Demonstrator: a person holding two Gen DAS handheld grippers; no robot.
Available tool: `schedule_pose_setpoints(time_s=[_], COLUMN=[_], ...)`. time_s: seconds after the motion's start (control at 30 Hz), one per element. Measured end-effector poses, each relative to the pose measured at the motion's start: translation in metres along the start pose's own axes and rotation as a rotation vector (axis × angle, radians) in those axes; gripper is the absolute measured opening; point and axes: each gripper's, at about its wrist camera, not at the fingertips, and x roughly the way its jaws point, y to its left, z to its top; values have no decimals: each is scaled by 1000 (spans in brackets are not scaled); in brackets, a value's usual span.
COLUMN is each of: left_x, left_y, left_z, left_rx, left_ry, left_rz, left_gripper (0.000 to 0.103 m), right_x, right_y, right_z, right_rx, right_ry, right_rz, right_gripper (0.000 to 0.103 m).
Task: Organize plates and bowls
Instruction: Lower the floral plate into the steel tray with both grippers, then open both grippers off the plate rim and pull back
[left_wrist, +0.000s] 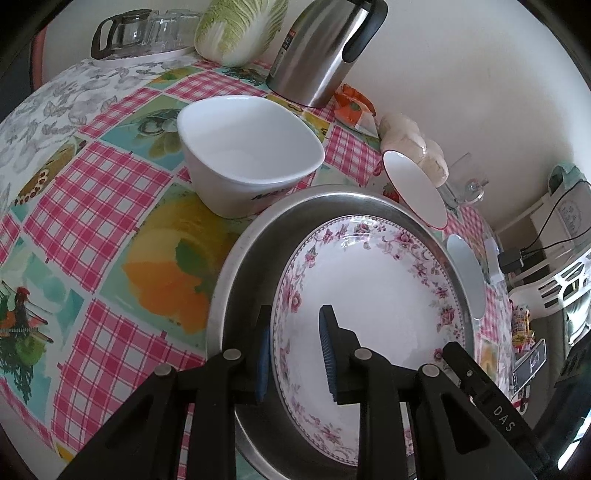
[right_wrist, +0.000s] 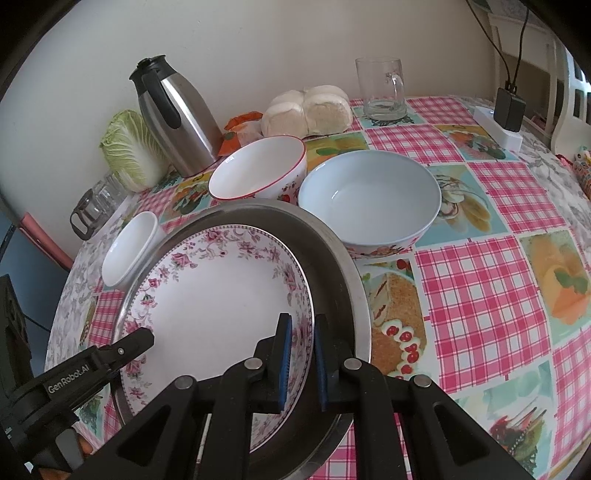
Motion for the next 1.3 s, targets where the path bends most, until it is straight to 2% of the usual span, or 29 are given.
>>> schedule_pose_setpoints(time_s=[0.17, 0.27, 0.73, 0.8, 0.87, 1.1, 1.17, 1.23, 1.3], left_x=[-2, -3, -13, -19, -18, -18, -21, -26, -32], left_y=[3, 6, -3, -1, 3, 1, 2, 0, -1], left_z=[1, 1, 1, 2, 3, 4, 5, 6, 7], left_rx=[-21, -40, -7, -3, -16, -23, -30, -21, -18], left_ry=[-13, -6, -32, -55, -42, -30, -26, -29, -40], left_rz=[13, -6, 77, 116, 95, 94, 70, 48, 26], left_gripper=[25, 25, 25, 24, 24, 25, 29, 30, 30], right_x=[-1, 0, 0, 1, 1, 1, -2, -7, -14], right_y=[-1, -1, -1, 0, 0, -1, -2, -1, 0], right_z=[0, 0, -1, -1, -1, -1, 0, 2, 4], right_rx=[4, 6, 3, -2, -4, -6, 0, -1, -6], right_ry=[-1, 1, 15, 17, 18, 20, 15, 0, -22], right_rz=[6, 8, 17, 13, 15, 21, 20, 26, 26], right_gripper=[14, 14, 14, 14, 14, 14, 16, 22, 22])
